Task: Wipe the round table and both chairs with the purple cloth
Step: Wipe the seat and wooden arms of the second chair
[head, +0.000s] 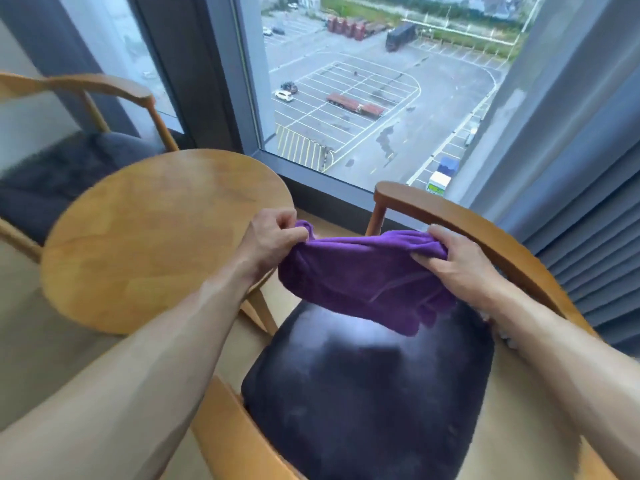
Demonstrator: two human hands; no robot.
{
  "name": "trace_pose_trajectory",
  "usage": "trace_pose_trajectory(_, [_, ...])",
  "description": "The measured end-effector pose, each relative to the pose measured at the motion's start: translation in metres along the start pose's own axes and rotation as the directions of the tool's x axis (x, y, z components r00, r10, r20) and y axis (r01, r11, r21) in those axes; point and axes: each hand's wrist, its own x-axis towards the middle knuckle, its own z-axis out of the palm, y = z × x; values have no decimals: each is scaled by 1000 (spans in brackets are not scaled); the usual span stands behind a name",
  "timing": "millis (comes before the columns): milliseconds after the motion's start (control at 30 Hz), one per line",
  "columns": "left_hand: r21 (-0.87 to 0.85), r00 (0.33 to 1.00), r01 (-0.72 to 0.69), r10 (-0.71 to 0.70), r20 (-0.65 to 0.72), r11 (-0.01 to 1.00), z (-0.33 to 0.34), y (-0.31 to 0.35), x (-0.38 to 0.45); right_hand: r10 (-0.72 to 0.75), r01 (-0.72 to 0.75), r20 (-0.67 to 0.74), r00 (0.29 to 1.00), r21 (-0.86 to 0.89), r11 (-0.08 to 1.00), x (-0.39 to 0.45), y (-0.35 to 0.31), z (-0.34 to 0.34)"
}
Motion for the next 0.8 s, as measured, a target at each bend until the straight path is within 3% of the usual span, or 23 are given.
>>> trace_pose_trajectory(167, [6,995,104,-104,-6,995,-40,21,-49,-84,74,71,994,133,988,-2,-48,-12])
trace_pose_trajectory(333, [81,935,139,-158,318,987,-95,52,-112,-71,23,107,992,398,917,-14,-103,-3])
trace_pose_trajectory(433, [-40,936,192,-171,309,981,-119,57,-149,-41,-67,200,979,504,861,-28,-134,13])
trace_pose_trajectory(500, [-215,943,240,-175,283,947,-130,57,-173,-24,-136,274,962,549,825,-37,-153,19])
trace_pose_trajectory(600, [-405,959,272,-214,184,873,-142,50,-205,50,-311,439,897,545,779,-52,-177,33])
trace_pose_trajectory(700, [-477,949,248,-311,-57,843,-141,12,-236,111,-438,585,803,454,776,-67,-183,73])
trace_pose_trajectory(800, [-282,844,330,-415,-338,901,-104,-58,-247,131,-431,629,766,352,831,-84,-171,137])
